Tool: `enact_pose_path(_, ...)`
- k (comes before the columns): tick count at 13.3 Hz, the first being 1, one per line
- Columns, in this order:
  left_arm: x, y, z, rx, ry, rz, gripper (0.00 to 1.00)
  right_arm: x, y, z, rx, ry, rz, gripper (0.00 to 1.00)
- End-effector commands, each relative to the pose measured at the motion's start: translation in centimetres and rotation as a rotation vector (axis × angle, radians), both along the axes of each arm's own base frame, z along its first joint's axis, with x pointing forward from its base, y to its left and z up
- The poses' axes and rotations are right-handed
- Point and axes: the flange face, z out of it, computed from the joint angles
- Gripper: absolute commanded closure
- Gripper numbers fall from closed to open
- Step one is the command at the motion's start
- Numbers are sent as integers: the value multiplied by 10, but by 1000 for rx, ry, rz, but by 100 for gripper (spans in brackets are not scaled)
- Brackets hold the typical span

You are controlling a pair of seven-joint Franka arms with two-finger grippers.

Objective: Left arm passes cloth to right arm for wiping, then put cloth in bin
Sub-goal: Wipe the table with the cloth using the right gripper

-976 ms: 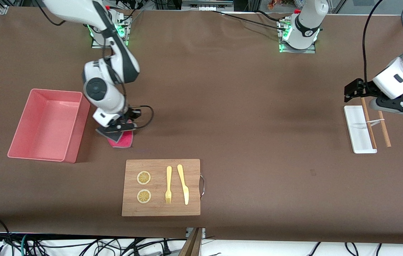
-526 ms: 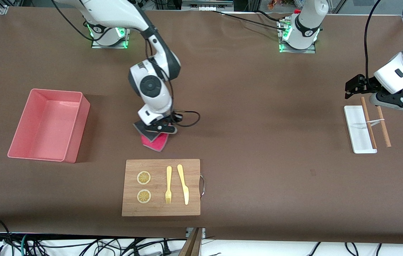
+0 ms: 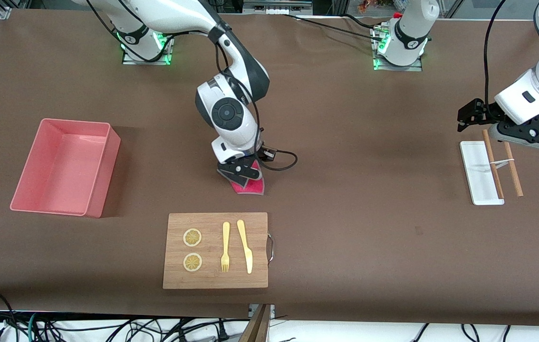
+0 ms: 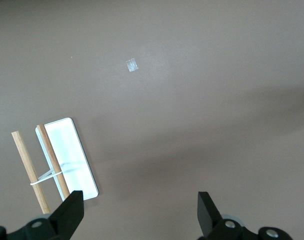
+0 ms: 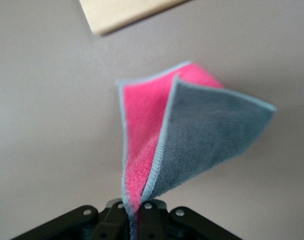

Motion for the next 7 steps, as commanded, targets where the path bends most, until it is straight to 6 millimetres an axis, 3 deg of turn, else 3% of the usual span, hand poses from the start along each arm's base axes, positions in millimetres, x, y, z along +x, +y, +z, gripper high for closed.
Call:
enact_pose_path(1,-1,1,6,-4,-12,-15,0,18,-47,6,1,91,-75,100)
enact_pose_path(2,-1,1,6,-4,-12,-15,0,25,-76,-6,-19,123,-117,100)
enact_pose_path(7,-2,1,5,-3,-6,-13,0,37,-170,-63,-41,193,-13,100)
